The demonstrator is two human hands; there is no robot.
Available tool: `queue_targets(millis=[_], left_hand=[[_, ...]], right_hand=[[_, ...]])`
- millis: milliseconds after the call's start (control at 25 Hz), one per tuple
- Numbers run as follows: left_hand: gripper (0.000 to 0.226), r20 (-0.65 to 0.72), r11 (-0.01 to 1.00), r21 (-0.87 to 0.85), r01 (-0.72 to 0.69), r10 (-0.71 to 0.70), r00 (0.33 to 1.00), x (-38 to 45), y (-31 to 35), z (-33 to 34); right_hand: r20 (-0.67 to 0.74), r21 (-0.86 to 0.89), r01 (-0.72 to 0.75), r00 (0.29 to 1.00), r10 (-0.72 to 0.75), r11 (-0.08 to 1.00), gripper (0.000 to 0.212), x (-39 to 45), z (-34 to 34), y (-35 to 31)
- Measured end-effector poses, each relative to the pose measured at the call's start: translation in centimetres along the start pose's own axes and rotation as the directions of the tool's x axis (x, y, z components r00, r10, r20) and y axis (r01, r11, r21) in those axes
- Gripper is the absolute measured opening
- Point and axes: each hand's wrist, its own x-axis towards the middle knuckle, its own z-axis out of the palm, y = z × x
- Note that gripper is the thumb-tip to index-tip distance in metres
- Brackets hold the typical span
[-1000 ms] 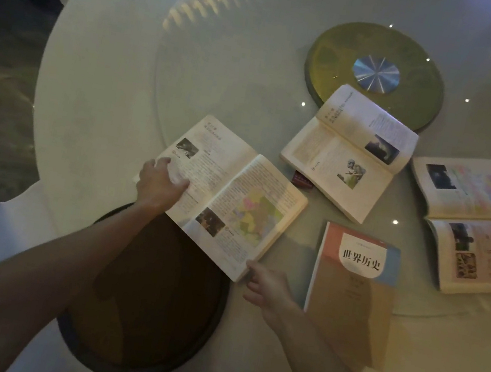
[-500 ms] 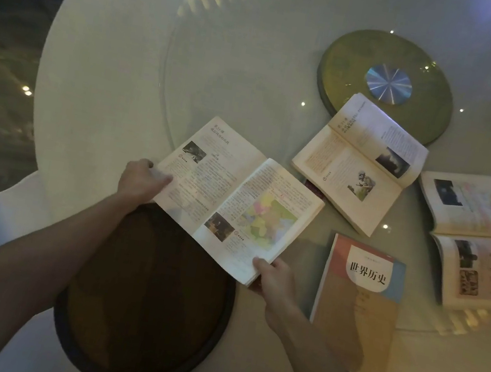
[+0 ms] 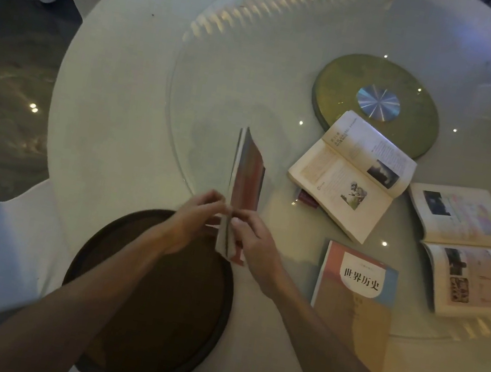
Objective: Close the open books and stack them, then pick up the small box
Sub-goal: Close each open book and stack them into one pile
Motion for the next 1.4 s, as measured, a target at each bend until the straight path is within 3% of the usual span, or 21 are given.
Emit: queue_targets(millis=[120, 200, 280, 320, 400, 440, 520, 600, 720, 760, 840, 920, 1000, 1040, 1120, 1160, 1240, 1320, 1400], left_hand=[[0.045, -0.048, 0.999, 0.037, 0.015, -0.013, 0.999, -0.4, 0.1, 2.3], [0.038, -0.064, 0.977, 0.206, -0.051, 0.065, 0.996, -0.7, 0.2, 2.4], [0.033, -0.037, 0.911, 0.398, -0.107, 0.133, 0.990, -1.2, 1.1, 2.4], [0.031, 0.010, 0.850, 0.507, -0.144, 0.161, 0.987, -1.4, 2.0, 2.6], [0.023, 0.159, 0.623, 0.740, -0.254, 0.205, 0.966, -2.2, 4.1, 3.5], [0.021, 0.236, 0.473, 0.826, -0.306, 0.202, 0.950, -2.6, 5.2, 4.1], [0.024, 0.356, 0.204, 0.900, -0.385, 0.168, 0.919, -3.4, 7.3, 5.8], [0.031, 0.431, 0.046, 0.897, -0.439, 0.124, 0.894, -3.8, 9.0, 8.0], [0.033, 0.482, -0.025, 0.876, -0.483, 0.110, 0.869, -3.9, 10.3, 11.3], [0.032, 0.482, 0.015, 0.872, -0.489, 0.155, 0.862, -3.8, 10.3, 12.2], [0.035, 0.429, 0.209, 0.837, -0.506, 0.326, 0.843, -3.6, 9.8, 13.8], [0.051, 0.298, 0.335, 0.766, -0.548, 0.571, 0.765, -2.8, 8.7, 15.2], [0.062, 0.037, 0.530, 0.710, -0.463, 0.629, 0.777, -2.4, 6.9, 16.8], [0.066, -0.086, 0.666, 0.653, -0.360, 0.538, 0.839, -2.2, 5.7, 17.6], [0.076, -0.205, 0.866, 0.497, -0.056, 0.179, 0.962, -2.1, 2.3, 19.2], [0.080, -0.168, 0.907, 0.416, 0.067, 0.004, 0.986, -2.0, 0.5, 19.7], [0.073, 0.058, 0.953, 0.228, 0.202, -0.220, 0.974, -2.0, -2.6, 20.5], [0.052, 0.218, 0.972, 0.054, 0.229, -0.235, 0.947, -2.5, -4.7, 21.9], [0.037, 0.248, 0.979, -0.017, 0.205, -0.194, 0.949, -3.0, -5.4, 23.2]], right_hand=[[0.172, -0.003, -0.055, 0.984, 0.055, 0.998, 0.040, -0.9, -0.6, 0.2], [0.213, -0.116, -0.058, 0.974, 0.082, 0.992, 0.041, -2.0, -1.5, -0.2], [0.044, -0.429, 0.067, 0.998, -0.053, 0.901, 0.038, -2.9, -3.1, -0.4], [-0.054, -0.616, 0.128, 0.978, -0.203, 0.778, 0.040, -3.1, -4.2, -0.3], [-0.119, -0.872, 0.137, 0.872, -0.474, 0.470, 0.057, -3.2, -6.5, -0.2], [-0.114, -0.932, 0.097, 0.836, -0.537, 0.348, 0.068, -3.1, -7.9, -0.3], [-0.066, -0.976, 0.058, 0.841, -0.537, 0.210, 0.077, -3.6, -10.7, -1.2], [-0.020, -0.975, 0.089, 0.879, -0.476, 0.205, 0.069, -4.9, -13.3, -2.1], [0.041, -0.891, 0.174, 0.950, -0.308, 0.418, 0.052, -8.0, -16.0, -2.6], [0.047, -0.879, 0.172, 0.959, -0.278, 0.444, 0.043, -8.8, -16.7, -2.5], [-0.025, -0.866, 0.099, 0.970, -0.241, 0.490, 0.028, -9.9, -18.5, -1.4], [-0.136, -0.726, 0.026, 0.974, -0.181, 0.687, 0.029, -11.3, -20.7, 0.3], [-0.211, -0.462, 0.032, 0.967, -0.144, 0.886, 0.032, -13.0, -22.8, 2.2], [-0.235, -0.307, 0.048, 0.964, -0.125, 0.950, 0.028, -14.0, -23.4, 2.9], [-0.280, 0.001, 0.031, 0.959, -0.029, 1.000, 0.023, -15.7, -24.6, 4.4], [-0.290, 0.122, 0.015, 0.957, 0.021, 0.992, 0.023, -16.5, -25.0, 5.1], [-0.287, 0.267, -0.009, 0.954, 0.089, 0.964, 0.025, -17.7, -25.7, 6.5], [-0.285, 0.312, -0.035, 0.950, 0.129, 0.949, 0.026, -18.6, -26.4, 7.8], [-0.304, 0.287, -0.068, 0.939, 0.158, 0.955, 0.026, -18.7, -26.9, 9.3]])
